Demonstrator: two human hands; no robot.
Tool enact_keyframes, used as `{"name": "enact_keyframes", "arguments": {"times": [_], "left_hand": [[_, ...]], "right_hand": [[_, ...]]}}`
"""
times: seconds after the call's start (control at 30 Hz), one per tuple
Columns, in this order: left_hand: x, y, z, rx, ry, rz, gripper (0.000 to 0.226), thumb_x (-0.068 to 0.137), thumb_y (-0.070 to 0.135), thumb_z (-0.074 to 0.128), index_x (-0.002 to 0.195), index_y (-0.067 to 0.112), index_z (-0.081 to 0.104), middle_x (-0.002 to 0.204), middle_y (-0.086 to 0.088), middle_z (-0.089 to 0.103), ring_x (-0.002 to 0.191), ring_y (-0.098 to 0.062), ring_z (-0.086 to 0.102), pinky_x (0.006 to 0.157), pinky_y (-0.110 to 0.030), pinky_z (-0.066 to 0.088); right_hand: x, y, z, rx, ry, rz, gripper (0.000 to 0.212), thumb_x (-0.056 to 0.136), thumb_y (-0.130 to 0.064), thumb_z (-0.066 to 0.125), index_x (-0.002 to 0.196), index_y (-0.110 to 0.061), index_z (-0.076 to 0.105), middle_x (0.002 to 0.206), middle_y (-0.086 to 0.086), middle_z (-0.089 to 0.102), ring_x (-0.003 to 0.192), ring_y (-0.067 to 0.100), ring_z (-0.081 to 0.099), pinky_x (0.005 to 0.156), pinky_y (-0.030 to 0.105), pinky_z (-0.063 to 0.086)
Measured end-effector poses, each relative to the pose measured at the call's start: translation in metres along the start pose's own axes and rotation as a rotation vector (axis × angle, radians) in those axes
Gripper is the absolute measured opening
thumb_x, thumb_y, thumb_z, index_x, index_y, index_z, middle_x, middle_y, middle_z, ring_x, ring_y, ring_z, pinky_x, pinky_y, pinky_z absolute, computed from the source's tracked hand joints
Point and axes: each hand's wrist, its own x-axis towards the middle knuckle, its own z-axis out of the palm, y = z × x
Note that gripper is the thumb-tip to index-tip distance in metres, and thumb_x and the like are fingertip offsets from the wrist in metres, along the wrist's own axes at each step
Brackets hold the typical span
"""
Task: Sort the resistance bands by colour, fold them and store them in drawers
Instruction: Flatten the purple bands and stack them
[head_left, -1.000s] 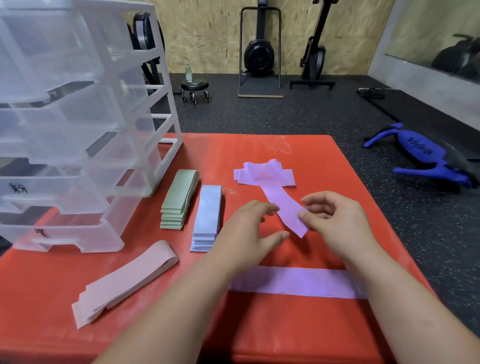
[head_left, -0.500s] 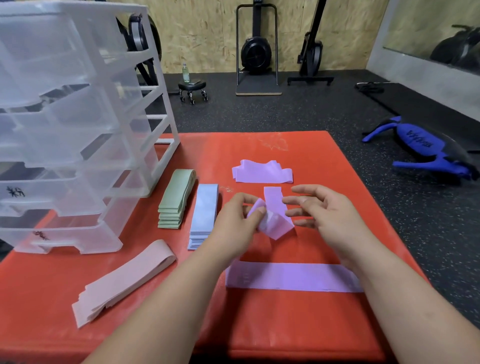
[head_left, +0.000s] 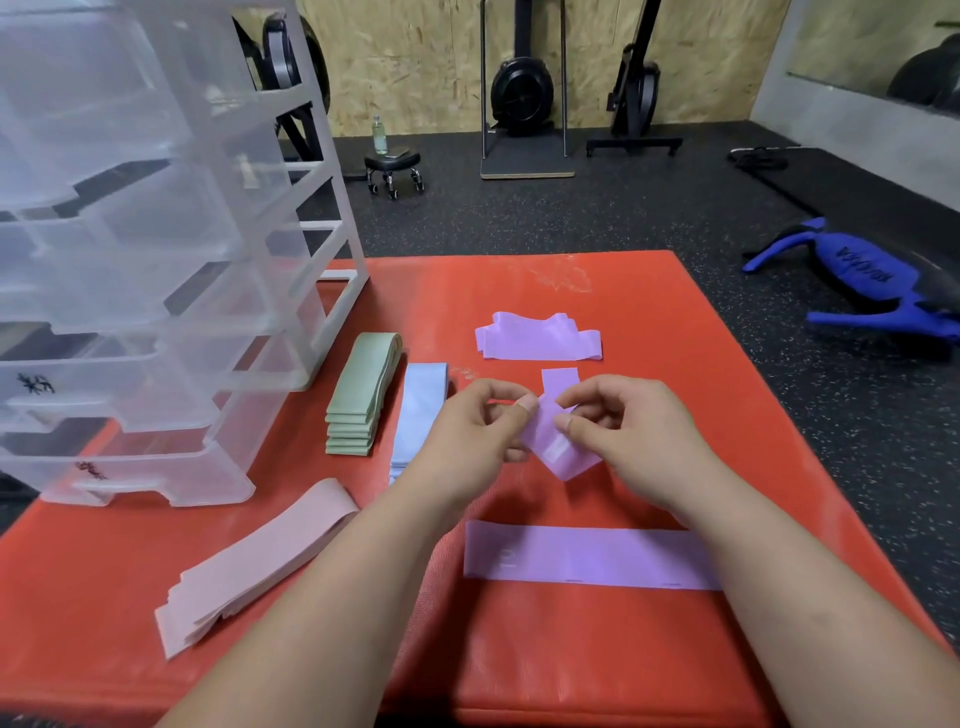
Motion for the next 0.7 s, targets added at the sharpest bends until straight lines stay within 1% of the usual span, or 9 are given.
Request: {"name": "enact_keyframes", "arguments": {"times": [0.07,0.17,0.27,0.37,0.43,0.5,0.57,0.63,0.7], "left_hand": [[-0.001,0.001,-0.002,0.028,-0.017,0.022,0.019,0.1,0.025,0.073,0.108,0.008,0.07,0.071,0.01,0.069,0.069,-0.007,0.066,0.071,-0.024,0.058],[-0.001,0.001,-0.005,0.093,-0.012,0.066,0.012,0.099,0.02,0.075,0.103,0.008,0.073,0.079,0.002,0.076,0.072,-0.01,0.069,0.074,-0.032,0.057],[-0.001,0.0,-0.007,0.136,0.014,0.143,0.008,0.101,0.019,0.072,0.099,0.012,0.076,0.083,0.001,0.076,0.074,-0.01,0.068,0.077,-0.037,0.058],[-0.006,0.004,-0.006,0.203,-0.039,0.22,0.007,0.099,0.022,0.075,0.096,0.017,0.079,0.088,-0.008,0.077,0.075,-0.01,0.063,0.076,-0.033,0.054],[-0.008,0.006,-0.003,0.207,-0.066,0.237,0.005,0.098,0.021,0.077,0.096,0.018,0.08,0.084,-0.008,0.077,0.075,-0.011,0.062,0.074,-0.032,0.052],[-0.007,0.005,-0.001,0.192,-0.028,0.247,0.002,0.095,0.019,0.079,0.094,0.017,0.079,0.081,-0.003,0.078,0.074,-0.009,0.064,0.072,-0.029,0.052],[-0.005,0.005,0.0,0.181,0.007,0.252,0.004,0.095,0.021,0.08,0.096,0.017,0.078,0.085,-0.004,0.078,0.076,-0.008,0.065,0.074,-0.027,0.053],[-0.006,0.006,0.002,0.154,-0.022,0.232,0.008,0.098,0.024,0.076,0.101,0.017,0.078,0.089,0.0,0.079,0.081,-0.004,0.067,0.079,-0.025,0.054],[-0.008,0.006,0.007,0.143,-0.106,0.194,0.017,0.103,0.03,0.068,0.105,0.016,0.077,0.089,0.013,0.077,0.084,0.003,0.067,0.082,-0.018,0.051]], "right_hand": [[0.0,-0.001,0.0,0.012,0.018,0.0,0.01,0.088,-0.025,0.083,0.095,-0.03,0.078,0.078,-0.006,0.073,0.062,0.006,0.057,0.068,0.029,0.052],[-0.002,-0.003,-0.001,0.004,0.027,-0.007,0.012,0.087,-0.025,0.083,0.097,-0.03,0.077,0.078,-0.004,0.074,0.061,0.007,0.057,0.067,0.032,0.054],[-0.005,-0.008,-0.003,-0.049,-0.014,-0.018,0.025,0.085,-0.023,0.084,0.107,-0.033,0.075,0.083,-0.009,0.072,0.063,0.006,0.061,0.07,0.029,0.053],[-0.01,-0.016,-0.004,-0.12,-0.061,-0.089,0.044,0.082,-0.023,0.087,0.122,-0.036,0.071,0.105,-0.018,0.074,0.089,0.0,0.07,0.086,0.025,0.055],[-0.013,-0.02,-0.004,-0.138,-0.067,-0.125,0.04,0.083,-0.021,0.086,0.117,-0.036,0.073,0.1,-0.017,0.076,0.095,0.003,0.072,0.091,0.031,0.057],[-0.014,-0.02,-0.007,-0.204,-0.032,-0.141,0.03,0.083,-0.021,0.085,0.105,-0.038,0.076,0.088,-0.016,0.075,0.088,0.005,0.071,0.088,0.036,0.058],[-0.015,-0.019,-0.011,-0.263,0.002,-0.15,0.021,0.083,-0.022,0.084,0.095,-0.037,0.077,0.084,-0.02,0.074,0.084,0.004,0.07,0.085,0.037,0.057],[-0.017,-0.02,-0.014,-0.168,0.028,-0.142,0.017,0.084,-0.017,0.084,0.091,-0.032,0.078,0.084,-0.018,0.076,0.082,0.007,0.072,0.082,0.036,0.058],[-0.019,-0.022,-0.017,0.038,0.058,-0.1,0.016,0.086,-0.009,0.082,0.093,-0.023,0.079,0.086,-0.008,0.079,0.083,0.013,0.075,0.081,0.032,0.06]]}}
